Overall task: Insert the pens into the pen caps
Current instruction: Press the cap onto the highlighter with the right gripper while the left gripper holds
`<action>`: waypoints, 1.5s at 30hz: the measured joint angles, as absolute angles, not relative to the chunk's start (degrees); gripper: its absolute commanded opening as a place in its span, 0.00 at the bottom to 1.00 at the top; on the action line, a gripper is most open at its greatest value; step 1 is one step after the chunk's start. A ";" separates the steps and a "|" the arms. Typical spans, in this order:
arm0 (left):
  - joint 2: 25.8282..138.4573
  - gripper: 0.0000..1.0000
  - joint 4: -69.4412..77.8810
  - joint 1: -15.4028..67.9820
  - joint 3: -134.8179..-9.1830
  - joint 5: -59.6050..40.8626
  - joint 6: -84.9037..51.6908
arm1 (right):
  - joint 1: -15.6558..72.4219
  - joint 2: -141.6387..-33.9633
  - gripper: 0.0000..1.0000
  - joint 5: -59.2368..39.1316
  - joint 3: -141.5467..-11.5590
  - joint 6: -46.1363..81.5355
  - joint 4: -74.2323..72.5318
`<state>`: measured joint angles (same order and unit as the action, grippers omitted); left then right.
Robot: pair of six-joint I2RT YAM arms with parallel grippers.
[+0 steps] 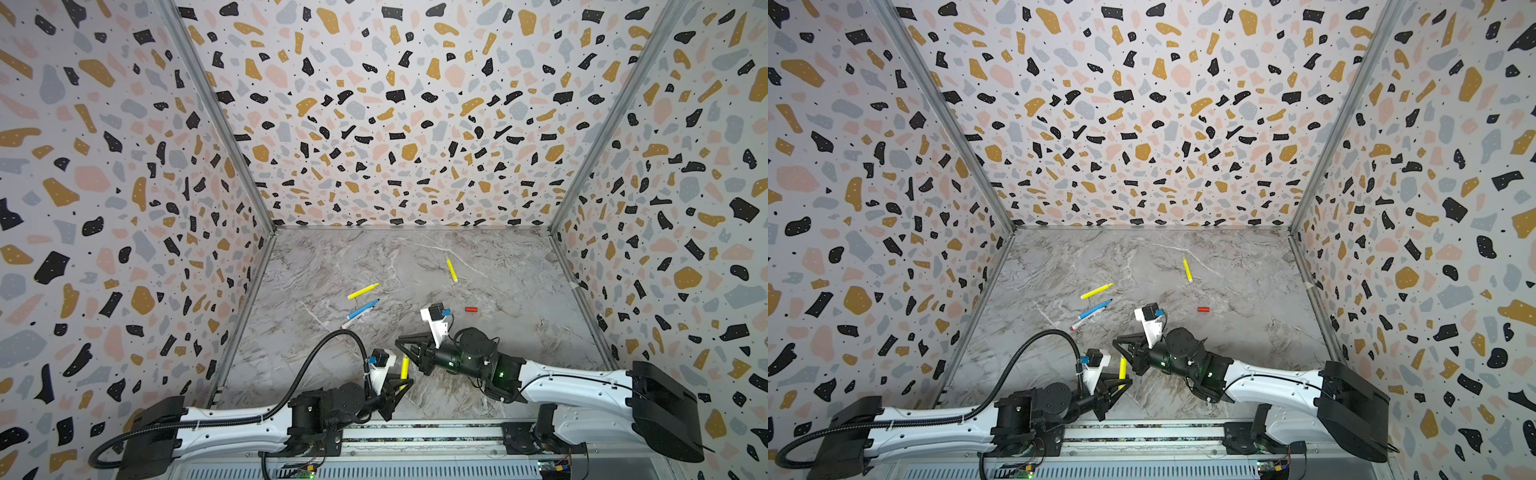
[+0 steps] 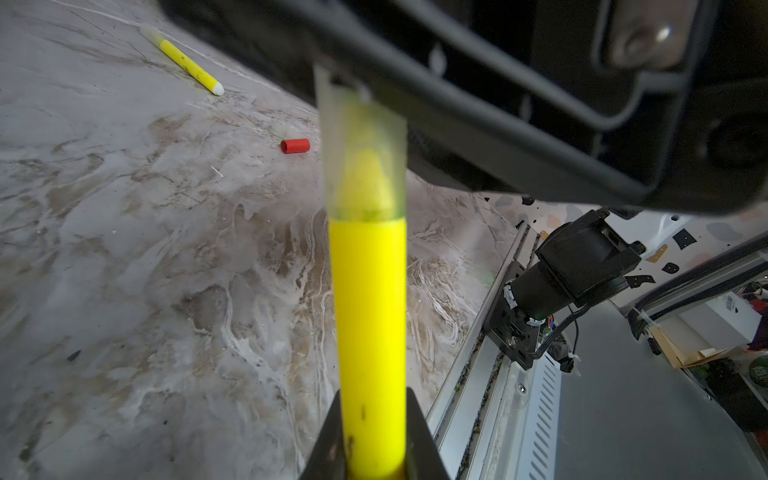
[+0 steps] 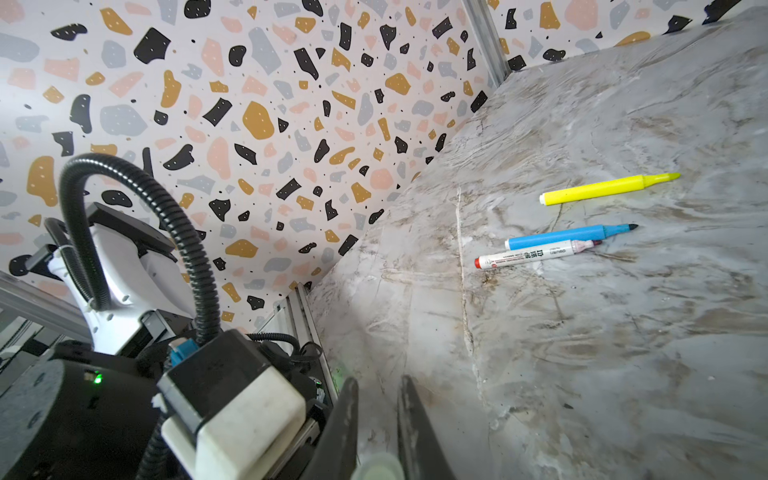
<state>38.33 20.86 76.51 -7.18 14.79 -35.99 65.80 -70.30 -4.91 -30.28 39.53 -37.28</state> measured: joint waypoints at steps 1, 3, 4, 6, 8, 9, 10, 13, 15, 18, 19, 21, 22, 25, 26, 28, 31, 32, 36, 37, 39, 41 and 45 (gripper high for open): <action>37.93 0.00 20.36 76.36 -7.18 14.79 -35.94 | 66.02 -70.63 0.00 -4.47 -30.28 39.68 -37.69; 37.45 0.00 19.14 75.92 -7.18 14.81 -35.70 | 66.41 -71.53 0.00 -3.38 -30.63 40.07 -37.95; 37.30 0.00 18.63 75.75 -7.18 14.85 -35.70 | 66.63 -71.92 0.00 -2.81 -30.87 40.27 -37.89; 37.15 0.00 17.76 75.40 -7.18 14.90 -35.57 | 67.02 -72.53 0.00 -1.83 -31.27 40.77 -37.56; 37.01 0.00 17.47 75.07 -7.18 14.70 -35.55 | 67.31 -72.75 0.00 -0.99 -31.48 41.08 -37.26; 36.97 0.00 17.47 74.91 -7.16 14.48 -35.55 | 67.44 -72.71 0.00 -0.62 -31.57 41.10 -37.08; 36.88 0.00 17.54 74.74 -7.16 14.20 -35.55 | 67.55 -72.60 0.00 -0.38 -31.64 41.10 -36.95; 36.42 0.00 17.69 74.04 -7.09 12.99 -35.40 | 67.64 -71.99 0.00 -0.34 -31.66 40.82 -36.60; 36.12 0.00 18.04 73.54 -7.09 11.90 -35.29 | 67.64 -71.64 0.00 -0.86 -31.64 40.25 -36.71; 35.57 0.00 18.00 72.75 -7.09 9.93 -35.14 | 67.64 -71.55 0.00 -2.15 -31.64 39.42 -37.19; 35.48 0.00 18.00 72.51 -7.09 9.45 -35.11 | 67.64 -71.61 0.00 -2.42 -31.64 39.29 -37.34; 35.31 0.00 17.87 72.10 -7.09 8.73 -35.05 | 67.64 -71.72 0.00 -2.70 -31.68 39.11 -37.58; 35.27 0.00 17.74 72.01 -7.09 8.51 -35.00 | 67.64 -71.77 0.00 -2.72 -31.70 39.09 -37.56; 35.09 0.00 17.32 71.94 -7.09 8.38 -34.94 | 67.64 -71.85 0.00 -2.76 -32.05 39.07 -36.91; 35.00 0.00 17.32 71.81 -7.09 8.38 -34.92 | 67.64 -71.83 0.00 -2.72 -32.42 38.96 -36.34; 34.81 0.00 17.32 71.68 -7.09 8.43 -34.92 | 67.64 -71.61 0.00 -2.57 -33.34 38.72 -34.70; 34.72 0.00 17.93 71.66 -7.09 8.62 -34.89 | 66.52 -70.50 0.18 -3.90 -34.94 38.48 -31.33; 34.76 0.00 18.55 71.59 -7.09 8.64 -34.92 | 65.47 -69.78 0.33 -5.32 -35.38 38.44 -29.82; 34.72 0.00 24.88 69.45 -7.11 12.84 -35.88 | 62.11 -64.97 0.55 -11.40 -35.27 37.80 -22.11; 34.72 0.00 26.13 69.10 -7.11 13.91 -36.14 | 61.34 -63.20 0.57 -12.60 -35.20 37.01 -20.25; 34.72 0.00 27.88 69.01 -7.11 14.68 -36.42 | 60.38 -59.72 0.58 -14.37 -35.20 36.16 -18.00; 34.79 0.00 28.77 68.99 -7.11 14.79 -36.49 | 59.70 -55.94 0.58 -15.70 -35.22 34.98 -16.47; 35.03 0.00 30.06 68.99 -7.11 14.61 -36.32 | 59.24 -51.44 0.58 -16.75 -35.35 33.28 -14.00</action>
<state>35.03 30.06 68.99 -7.11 14.61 -36.32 59.24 -51.44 -16.75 -35.35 33.28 -14.00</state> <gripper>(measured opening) 0.154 0.578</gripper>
